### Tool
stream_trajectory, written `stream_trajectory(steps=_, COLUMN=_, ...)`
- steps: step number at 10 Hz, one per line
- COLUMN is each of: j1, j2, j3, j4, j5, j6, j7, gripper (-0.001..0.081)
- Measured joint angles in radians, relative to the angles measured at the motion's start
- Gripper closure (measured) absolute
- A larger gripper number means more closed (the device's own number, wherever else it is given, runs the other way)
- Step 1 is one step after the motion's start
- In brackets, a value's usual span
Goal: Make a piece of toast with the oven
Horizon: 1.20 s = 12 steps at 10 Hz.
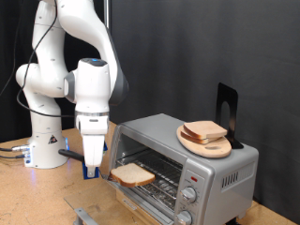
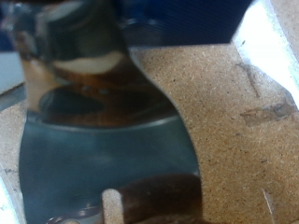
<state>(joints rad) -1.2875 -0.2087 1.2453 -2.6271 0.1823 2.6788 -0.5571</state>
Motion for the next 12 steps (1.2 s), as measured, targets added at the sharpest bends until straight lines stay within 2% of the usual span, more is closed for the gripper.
stream_trajectory(steps=2, j1=0.003, j2=0.018, j3=-0.001, j4=0.002, j5=0.020, j6=0.005, j7=-0.001, gripper=0.0321)
stream_trajectory(steps=7, j1=0.079, j2=0.013, j3=-0.036, j4=0.026, j5=0.144, j6=-0.019, j7=-0.030, gripper=0.0322)
stream_trajectory(steps=12, j1=0.092, j2=0.009, j3=-0.033, j4=0.031, j5=0.150, j6=-0.023, j7=-0.026, gripper=0.0328)
